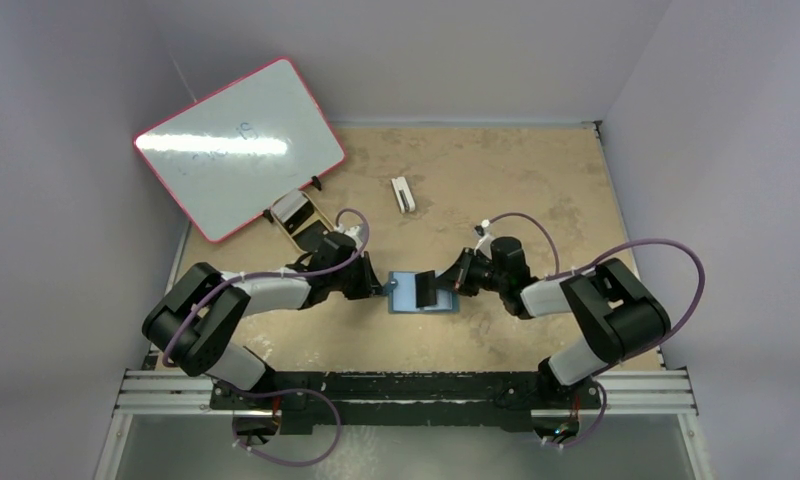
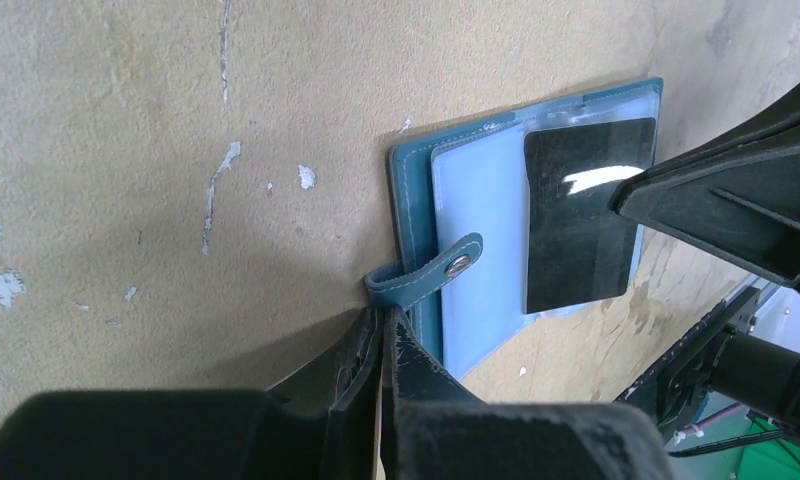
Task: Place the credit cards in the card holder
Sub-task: Insert the credit card into the card holder.
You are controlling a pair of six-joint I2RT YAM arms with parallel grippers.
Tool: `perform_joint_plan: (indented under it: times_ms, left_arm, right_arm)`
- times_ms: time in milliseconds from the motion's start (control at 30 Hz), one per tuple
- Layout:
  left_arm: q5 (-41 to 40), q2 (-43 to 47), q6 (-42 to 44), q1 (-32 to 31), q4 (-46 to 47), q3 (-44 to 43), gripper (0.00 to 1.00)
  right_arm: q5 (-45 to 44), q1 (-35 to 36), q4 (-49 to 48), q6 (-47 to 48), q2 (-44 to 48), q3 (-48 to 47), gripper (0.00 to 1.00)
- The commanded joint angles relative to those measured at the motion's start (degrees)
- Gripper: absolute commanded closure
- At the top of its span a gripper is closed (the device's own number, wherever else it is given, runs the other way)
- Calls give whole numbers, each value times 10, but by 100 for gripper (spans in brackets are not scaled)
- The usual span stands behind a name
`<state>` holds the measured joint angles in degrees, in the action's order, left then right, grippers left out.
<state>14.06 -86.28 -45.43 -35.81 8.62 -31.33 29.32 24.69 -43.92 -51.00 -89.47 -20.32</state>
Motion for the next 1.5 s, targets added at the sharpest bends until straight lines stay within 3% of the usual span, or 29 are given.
perform_joint_plan:
  times_ms: [0,300,700,1167,1467]
  left_arm:
    - [-12,-3,-7,-6,10,13,100]
    - [-16,1,-19,-7,17,23,100]
    - [-22,6,-39,-11,37,40,100]
    - [-25,-6,-45,-20,48,40,100]
    - [-45,-6,-35,-21,31,37,100]
  right_arm:
    - [-11,2,19,11,32,4,100]
    - [-48,1,41,17,46,1,100]
    - [-21,2,-39,-16,-5,20,100]
    - [4,3,-47,-21,-13,16,100]
    - [20,2,30,7,0,16,100]
